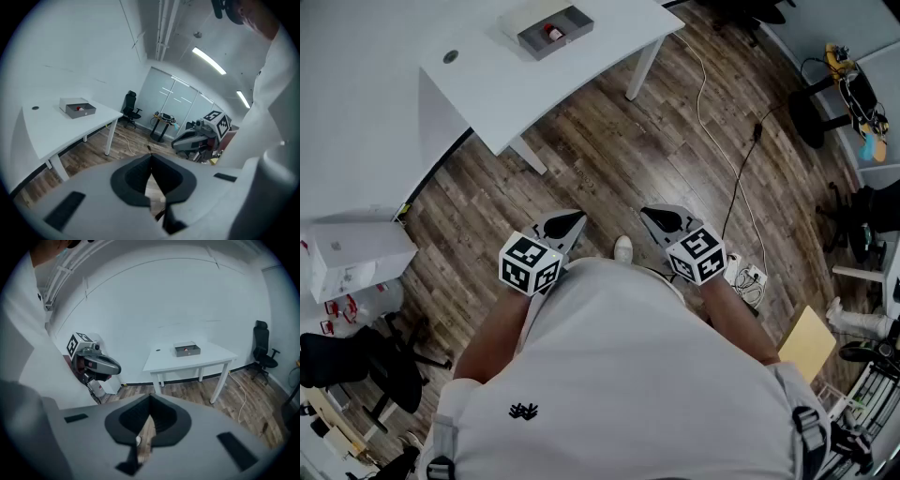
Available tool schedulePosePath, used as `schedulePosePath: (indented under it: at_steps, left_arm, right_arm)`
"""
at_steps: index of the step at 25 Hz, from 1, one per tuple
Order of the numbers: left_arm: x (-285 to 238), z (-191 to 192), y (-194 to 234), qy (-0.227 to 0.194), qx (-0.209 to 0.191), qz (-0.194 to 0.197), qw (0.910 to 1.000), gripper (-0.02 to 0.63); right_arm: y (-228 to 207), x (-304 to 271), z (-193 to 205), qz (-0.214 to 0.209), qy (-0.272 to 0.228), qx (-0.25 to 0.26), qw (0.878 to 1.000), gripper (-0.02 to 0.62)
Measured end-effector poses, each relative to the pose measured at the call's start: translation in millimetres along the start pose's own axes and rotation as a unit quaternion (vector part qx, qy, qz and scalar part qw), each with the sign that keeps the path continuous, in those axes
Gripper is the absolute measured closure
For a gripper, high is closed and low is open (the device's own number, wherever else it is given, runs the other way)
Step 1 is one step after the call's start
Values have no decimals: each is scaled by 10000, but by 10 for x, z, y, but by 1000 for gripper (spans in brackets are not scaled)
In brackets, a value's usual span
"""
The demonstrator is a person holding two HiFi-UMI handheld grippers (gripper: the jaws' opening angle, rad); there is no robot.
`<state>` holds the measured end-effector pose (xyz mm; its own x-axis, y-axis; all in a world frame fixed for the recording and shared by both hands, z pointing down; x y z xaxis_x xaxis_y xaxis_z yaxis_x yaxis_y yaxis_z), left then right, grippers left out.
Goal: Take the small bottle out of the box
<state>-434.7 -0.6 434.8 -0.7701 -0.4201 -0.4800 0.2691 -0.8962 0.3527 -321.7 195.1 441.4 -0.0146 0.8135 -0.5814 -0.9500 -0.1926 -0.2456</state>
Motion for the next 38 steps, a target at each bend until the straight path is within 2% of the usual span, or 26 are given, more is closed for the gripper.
schedulePosePath:
  at_steps: [12,18,20,22,26,30,35,38]
  left_arm:
    - [-989,-463,-482,129,199,-151,9996,598]
    - [-1183,-610,-426,214,192,-199,9994,598]
    - [-1288,-686,-305,201,209,-239,9993,598]
    - [-1441,-788,-147,126,235,-272,9993,598]
    - [-1729,-937,264,40,377,-281,9989,598]
    - [-2122,-1305,713,-133,541,-394,9977,597]
    - [-2297,-1727,1392,-400,679,-661,9947,593]
    - [-2356,-1899,1807,-501,824,-977,9905,561]
  right_arm:
    - [-904,783,315,-97,-87,-351,9993,589]
    - [-1253,717,304,-52,-155,-396,9991,586]
    - [-1402,643,238,-76,-162,-401,9990,572]
    - [-1595,557,149,-77,-137,-342,9993,528]
    - [-1857,387,-64,47,-79,-396,9992,529]
    - [-2367,245,-454,4,61,-289,9996,532]
    - [-2820,-190,-955,-149,234,-150,9995,548]
    - [-3029,-464,-1241,-300,279,-42,9992,549]
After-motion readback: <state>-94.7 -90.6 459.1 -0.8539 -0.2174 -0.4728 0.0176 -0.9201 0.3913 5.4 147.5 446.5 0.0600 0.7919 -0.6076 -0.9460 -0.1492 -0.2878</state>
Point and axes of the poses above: the fingertips, and each gripper's own axes: x backward along the fingers, y to its left, z out of its underside, the point moved 8 cm from there along x, backward along the fingers, and after that the axes turned 2 degrees about -z, right-handed, at the moved point
